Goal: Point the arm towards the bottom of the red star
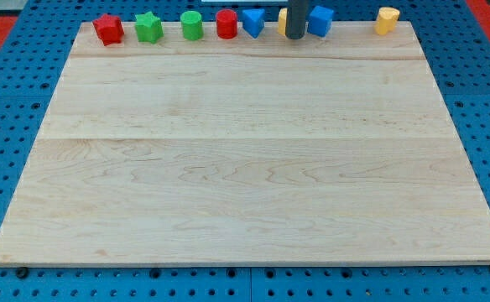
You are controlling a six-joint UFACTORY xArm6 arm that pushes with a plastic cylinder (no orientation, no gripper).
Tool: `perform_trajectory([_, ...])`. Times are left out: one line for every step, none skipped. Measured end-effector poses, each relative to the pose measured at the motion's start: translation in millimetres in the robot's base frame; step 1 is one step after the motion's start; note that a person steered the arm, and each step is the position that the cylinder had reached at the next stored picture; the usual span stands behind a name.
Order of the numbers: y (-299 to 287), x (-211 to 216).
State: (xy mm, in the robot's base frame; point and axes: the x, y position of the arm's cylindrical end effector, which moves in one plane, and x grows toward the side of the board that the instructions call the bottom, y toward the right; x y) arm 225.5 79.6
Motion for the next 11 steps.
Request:
perform_trajectory([11.8, 17.0])
perform_trajectory([29.7, 42.4])
perform_trajectory([48.7, 70.4])
perform_trajectory([74.5, 78.3])
perform_trajectory([100.5, 78.3])
perform_trajectory([123.1, 78.9])
perform_trajectory([98.6, 123.1])
perform_trajectory([-0.5, 142.5])
perform_trajectory([-109.6, 141.5])
perform_trajectory([-209.5, 123.0])
perform_trajectory([-310.7, 109.2])
